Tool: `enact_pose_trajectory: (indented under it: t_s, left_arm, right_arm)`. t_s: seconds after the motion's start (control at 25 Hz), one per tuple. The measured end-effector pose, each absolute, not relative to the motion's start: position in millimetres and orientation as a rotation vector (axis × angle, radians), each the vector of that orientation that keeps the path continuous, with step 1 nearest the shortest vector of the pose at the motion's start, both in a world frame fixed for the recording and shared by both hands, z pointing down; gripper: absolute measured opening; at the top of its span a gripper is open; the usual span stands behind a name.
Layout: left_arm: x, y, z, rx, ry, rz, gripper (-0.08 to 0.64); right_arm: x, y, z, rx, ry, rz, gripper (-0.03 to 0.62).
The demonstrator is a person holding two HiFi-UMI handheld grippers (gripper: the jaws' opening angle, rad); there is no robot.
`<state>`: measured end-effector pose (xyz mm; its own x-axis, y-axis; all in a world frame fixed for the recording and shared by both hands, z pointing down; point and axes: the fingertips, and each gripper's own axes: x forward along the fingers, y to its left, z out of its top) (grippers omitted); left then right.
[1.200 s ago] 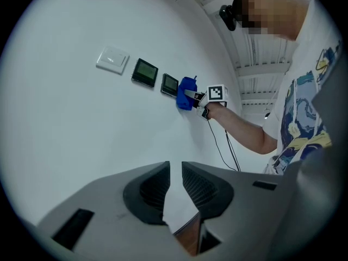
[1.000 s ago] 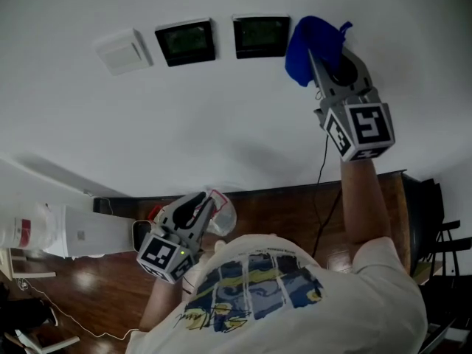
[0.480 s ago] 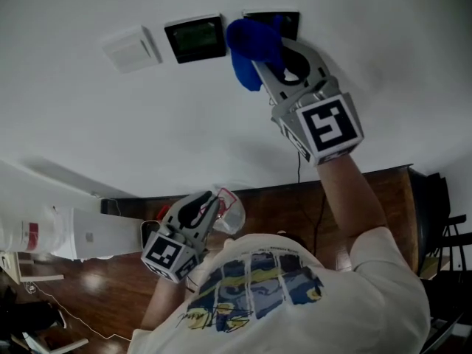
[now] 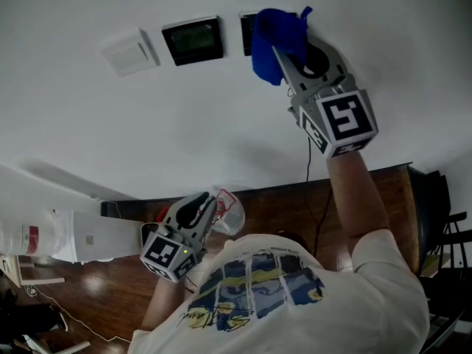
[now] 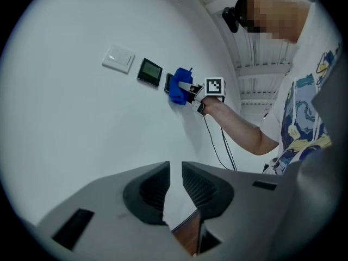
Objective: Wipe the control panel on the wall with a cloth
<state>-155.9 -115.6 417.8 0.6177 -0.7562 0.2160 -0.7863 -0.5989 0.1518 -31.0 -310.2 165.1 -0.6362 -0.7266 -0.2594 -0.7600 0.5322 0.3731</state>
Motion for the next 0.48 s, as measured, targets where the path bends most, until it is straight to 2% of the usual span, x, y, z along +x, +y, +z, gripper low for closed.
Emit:
enact_pose_trajectory:
  t_s: [0.48]
  left_arm:
    - [-120.2, -116.9, 415.4, 2.627, -1.217, 0.181, 0.048]
  right_arm:
    - [53.1, -336.5, 173.4, -1.493, 2.606, 0.665, 0.084]
